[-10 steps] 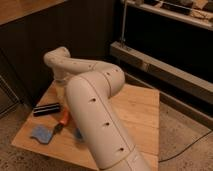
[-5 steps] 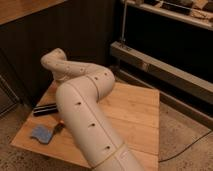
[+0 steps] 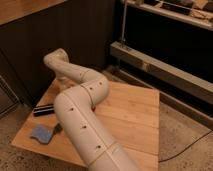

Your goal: Place the bottle in the ceramic bowl

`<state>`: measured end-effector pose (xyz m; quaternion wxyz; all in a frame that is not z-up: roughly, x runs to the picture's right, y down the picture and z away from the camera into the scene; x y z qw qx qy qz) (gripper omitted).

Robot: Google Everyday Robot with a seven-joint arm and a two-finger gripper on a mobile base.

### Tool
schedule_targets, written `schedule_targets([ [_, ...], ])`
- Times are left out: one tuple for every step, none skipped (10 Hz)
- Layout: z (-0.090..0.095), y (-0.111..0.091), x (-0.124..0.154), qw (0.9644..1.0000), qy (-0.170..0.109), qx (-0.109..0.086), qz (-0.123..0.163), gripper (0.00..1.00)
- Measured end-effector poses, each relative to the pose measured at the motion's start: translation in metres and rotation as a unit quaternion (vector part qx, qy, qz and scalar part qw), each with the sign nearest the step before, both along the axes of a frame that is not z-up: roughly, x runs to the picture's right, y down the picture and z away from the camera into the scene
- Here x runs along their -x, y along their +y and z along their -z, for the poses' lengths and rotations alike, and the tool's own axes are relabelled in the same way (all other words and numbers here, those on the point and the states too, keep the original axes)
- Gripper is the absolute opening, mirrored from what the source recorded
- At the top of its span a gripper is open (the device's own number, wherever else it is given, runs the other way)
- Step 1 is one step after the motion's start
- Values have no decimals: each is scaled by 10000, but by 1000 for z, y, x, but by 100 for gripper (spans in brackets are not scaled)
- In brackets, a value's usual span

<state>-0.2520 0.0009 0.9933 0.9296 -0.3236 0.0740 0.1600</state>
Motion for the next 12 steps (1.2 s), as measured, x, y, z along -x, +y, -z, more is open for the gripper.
schedule_targets([
  [-4,9,5,9999,-58,128,4,57],
  [-5,13,11,9997,-125,195,9,46],
  [-4,13,16,9996,-170,208,36,37],
  [-1,7,19,9996,-191,168,89,27],
  [10,-7,26,9996,-219,61,181,15],
  [22,-21,32,9994,-244,-38,225,7],
  [43,-43,37,9991,-230,-179,312,1],
  [61,-59,35,9987,-145,-254,411,0],
  [78,-69,29,9982,2,-259,550,0],
  [91,-75,24,9975,120,-243,655,0],
  [109,-80,19,9967,282,-188,743,0],
  [121,-82,18,9965,361,-148,739,0],
])
